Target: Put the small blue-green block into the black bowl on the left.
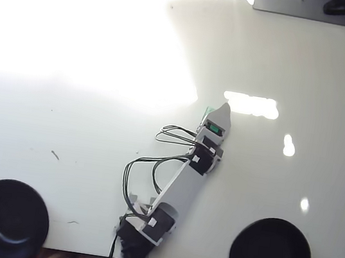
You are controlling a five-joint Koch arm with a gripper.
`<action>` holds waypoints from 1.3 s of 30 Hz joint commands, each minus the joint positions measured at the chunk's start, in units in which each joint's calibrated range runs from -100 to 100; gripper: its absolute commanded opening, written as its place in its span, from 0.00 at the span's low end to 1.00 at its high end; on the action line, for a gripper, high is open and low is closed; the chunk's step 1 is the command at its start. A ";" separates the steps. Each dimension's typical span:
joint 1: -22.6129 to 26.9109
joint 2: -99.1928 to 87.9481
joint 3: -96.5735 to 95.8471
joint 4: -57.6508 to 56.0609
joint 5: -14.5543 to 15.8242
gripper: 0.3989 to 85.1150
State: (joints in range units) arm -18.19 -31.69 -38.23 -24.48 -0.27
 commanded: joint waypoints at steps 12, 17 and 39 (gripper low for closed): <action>-0.49 4.96 3.11 -0.94 -0.05 0.34; -0.63 5.07 3.20 -0.29 0.34 0.18; 10.89 -25.89 -0.96 -5.07 1.71 0.03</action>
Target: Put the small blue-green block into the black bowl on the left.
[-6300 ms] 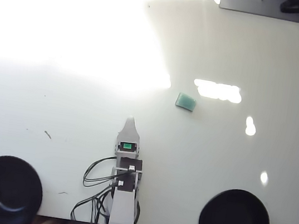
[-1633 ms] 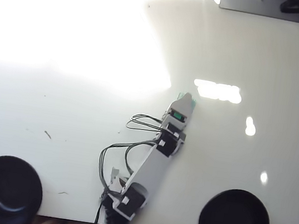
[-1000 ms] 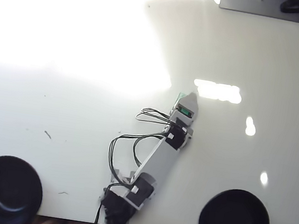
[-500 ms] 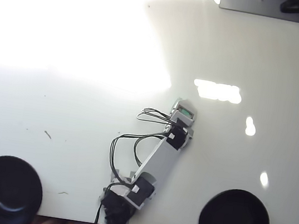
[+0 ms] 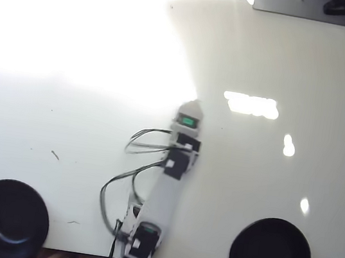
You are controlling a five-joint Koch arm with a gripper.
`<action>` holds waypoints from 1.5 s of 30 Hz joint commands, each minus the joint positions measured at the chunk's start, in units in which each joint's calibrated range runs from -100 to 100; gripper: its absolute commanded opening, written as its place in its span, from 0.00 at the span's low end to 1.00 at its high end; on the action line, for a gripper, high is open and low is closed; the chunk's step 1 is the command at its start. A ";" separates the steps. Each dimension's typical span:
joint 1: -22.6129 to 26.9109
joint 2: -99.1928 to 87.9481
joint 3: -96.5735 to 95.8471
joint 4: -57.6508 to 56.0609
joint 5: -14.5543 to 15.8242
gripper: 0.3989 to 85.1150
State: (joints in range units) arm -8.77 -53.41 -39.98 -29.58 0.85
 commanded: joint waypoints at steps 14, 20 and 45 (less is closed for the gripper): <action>21.73 -29.34 -7.80 -1.84 6.84 0.03; 26.81 -32.88 -6.78 -2.73 5.91 0.03; 53.43 -29.67 -12.51 25.48 -23.35 0.03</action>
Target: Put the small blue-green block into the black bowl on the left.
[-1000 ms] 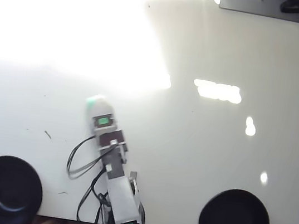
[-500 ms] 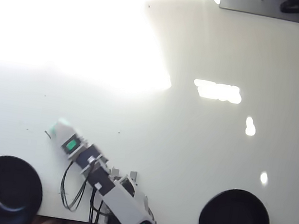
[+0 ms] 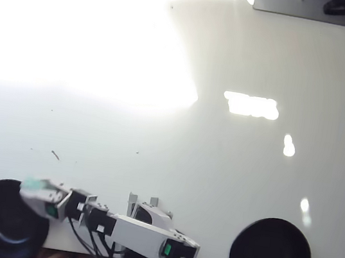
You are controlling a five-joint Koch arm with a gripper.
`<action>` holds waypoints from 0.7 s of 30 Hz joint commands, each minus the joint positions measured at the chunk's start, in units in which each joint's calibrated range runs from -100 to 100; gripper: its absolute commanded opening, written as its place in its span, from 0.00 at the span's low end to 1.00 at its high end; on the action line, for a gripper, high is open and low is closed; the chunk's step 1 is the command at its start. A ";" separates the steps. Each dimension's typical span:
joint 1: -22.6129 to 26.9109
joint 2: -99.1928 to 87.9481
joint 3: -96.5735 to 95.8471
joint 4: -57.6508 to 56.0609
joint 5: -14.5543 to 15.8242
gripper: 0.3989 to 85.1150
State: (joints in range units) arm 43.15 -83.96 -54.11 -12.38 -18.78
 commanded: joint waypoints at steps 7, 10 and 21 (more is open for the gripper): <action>7.37 10.75 0.87 21.75 -12.11 0.03; 8.74 14.39 -1.07 26.37 -15.48 0.03; 10.11 23.92 -4.49 38.12 -21.54 0.03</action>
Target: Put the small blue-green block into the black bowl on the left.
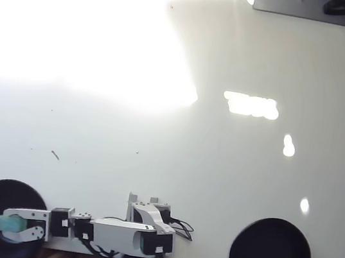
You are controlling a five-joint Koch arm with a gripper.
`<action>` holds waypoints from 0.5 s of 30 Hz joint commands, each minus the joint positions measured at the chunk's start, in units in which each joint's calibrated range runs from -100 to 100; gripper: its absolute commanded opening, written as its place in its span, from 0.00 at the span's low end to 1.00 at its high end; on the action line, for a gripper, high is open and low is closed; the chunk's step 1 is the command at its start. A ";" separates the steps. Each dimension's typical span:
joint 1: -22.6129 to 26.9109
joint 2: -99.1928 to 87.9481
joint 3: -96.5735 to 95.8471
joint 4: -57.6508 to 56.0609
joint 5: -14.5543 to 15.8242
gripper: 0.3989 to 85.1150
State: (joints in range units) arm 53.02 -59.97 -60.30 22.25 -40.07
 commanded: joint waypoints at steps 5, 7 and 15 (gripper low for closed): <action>0.20 -0.93 1.52 2.76 -0.05 0.27; 0.20 -1.46 1.33 1.22 0.15 0.40; -0.78 -6.60 1.61 -5.59 4.05 0.52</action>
State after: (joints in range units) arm 52.97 -63.51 -60.30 18.55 -37.78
